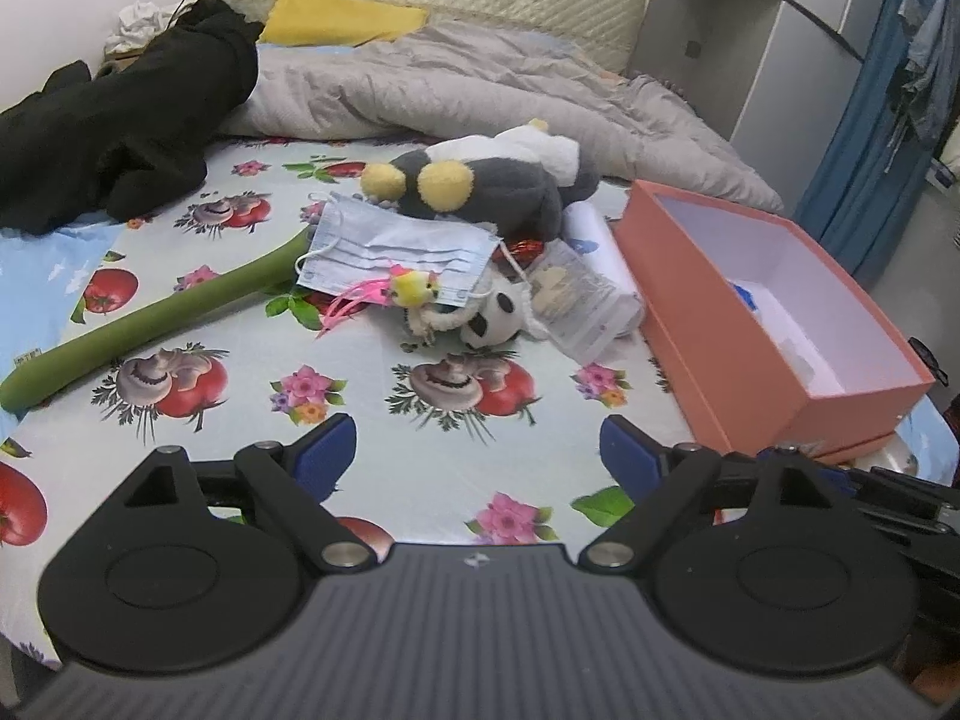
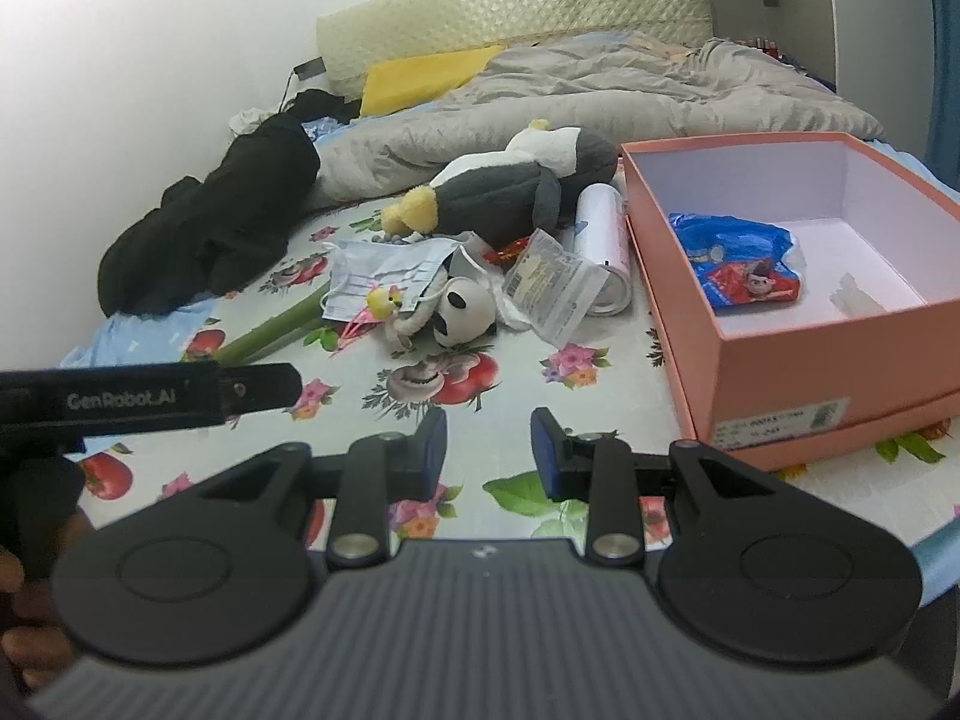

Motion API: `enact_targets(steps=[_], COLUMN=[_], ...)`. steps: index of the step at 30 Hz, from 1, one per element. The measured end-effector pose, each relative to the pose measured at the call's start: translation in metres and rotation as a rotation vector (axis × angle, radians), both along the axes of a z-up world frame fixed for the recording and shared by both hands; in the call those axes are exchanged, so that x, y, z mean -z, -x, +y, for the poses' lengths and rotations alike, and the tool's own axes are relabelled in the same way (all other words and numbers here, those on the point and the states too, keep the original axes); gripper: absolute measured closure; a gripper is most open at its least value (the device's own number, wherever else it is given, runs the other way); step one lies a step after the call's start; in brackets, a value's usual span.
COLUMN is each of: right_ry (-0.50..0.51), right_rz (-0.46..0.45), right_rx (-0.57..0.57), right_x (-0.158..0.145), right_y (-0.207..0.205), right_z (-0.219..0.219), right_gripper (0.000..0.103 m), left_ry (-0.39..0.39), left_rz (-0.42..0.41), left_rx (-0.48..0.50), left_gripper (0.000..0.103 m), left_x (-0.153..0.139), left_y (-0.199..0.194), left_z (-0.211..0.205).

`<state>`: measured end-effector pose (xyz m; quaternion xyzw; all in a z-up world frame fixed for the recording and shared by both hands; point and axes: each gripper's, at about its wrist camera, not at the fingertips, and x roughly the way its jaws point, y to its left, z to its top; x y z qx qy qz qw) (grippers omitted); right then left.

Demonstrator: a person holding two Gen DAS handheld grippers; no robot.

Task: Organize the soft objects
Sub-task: 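Grasp the yellow bird toy with the left gripper while the right gripper approaches the clear packet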

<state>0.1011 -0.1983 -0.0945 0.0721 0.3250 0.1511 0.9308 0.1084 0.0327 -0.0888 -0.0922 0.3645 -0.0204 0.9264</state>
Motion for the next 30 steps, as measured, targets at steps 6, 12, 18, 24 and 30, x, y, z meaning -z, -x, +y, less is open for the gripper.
enact_targets(steps=[6, 12, 18, 24, 30], right_ry=[0.006, 0.012, 0.024, 0.000, 0.022], right_rz=[0.013, 0.022, 0.037, 0.064, 0.098], right_rx=[-0.008, -0.023, -0.035, -0.053, -0.044], right_x=[0.009, 0.018, 0.030, 0.041, 0.059], right_y=[-0.019, -0.039, -0.060, -0.081, -0.107], right_z=[0.007, 0.017, 0.027, 0.034, 0.040], right_gripper=[0.069, 0.069, 0.069, 0.069, 0.069], left_ry=[-0.006, 0.002, 0.016, 0.014, 0.060], left_rz=[0.026, 0.050, 0.074, 0.092, 0.062], left_rx=[-0.008, -0.018, -0.030, -0.058, -0.095], left_gripper=[0.012, 0.012, 0.012, 0.012, 0.012], left_x=[0.015, 0.031, 0.047, 0.064, 0.073], left_y=[-0.024, -0.049, -0.072, -0.100, -0.128], left_z=[0.008, 0.015, 0.022, 0.029, 0.042])
